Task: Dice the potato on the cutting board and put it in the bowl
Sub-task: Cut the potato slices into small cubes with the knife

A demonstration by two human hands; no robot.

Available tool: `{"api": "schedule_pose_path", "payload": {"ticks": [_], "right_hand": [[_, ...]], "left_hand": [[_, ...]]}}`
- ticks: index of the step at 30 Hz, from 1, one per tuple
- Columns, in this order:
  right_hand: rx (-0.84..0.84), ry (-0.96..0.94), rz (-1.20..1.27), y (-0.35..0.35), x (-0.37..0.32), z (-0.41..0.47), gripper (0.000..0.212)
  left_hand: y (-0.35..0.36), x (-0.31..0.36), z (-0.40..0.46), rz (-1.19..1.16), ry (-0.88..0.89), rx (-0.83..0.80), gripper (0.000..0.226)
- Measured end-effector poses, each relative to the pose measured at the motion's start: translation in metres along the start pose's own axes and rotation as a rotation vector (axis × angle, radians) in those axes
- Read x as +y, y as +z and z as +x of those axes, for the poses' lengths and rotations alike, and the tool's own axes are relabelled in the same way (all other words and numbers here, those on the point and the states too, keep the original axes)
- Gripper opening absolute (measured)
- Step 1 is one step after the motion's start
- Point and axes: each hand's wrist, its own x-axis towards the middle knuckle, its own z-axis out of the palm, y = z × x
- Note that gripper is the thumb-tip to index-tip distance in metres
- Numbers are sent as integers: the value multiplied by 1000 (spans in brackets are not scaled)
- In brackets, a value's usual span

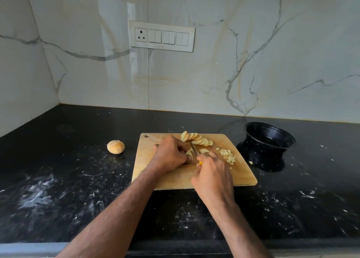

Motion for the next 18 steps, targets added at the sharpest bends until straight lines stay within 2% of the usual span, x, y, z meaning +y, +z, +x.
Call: {"api": "schedule_pose_path", "payload": {"ticks": [2,4,7,10,13,18], "right_hand": [[31,67,-12,-1,4,-1,31],[69,116,-8,-2,8,-2,30],[64,64,10,0,7,-1,29],[-9,-17,10,4,1,0,32],[-6,64,-1,3,2,-2,32],[60,122,23,-1,10,-5,28]], "left_hand": [[1,0,1,-28,4,2,13],[1,-1,2,-57,-8,-1,20],[1,0,2,-38,5,2,14],[1,0,2,-10,23,4,8],[1,0,1,-35,2,-6,19],[3,-1,2,-51,-12,-6,22]]}}
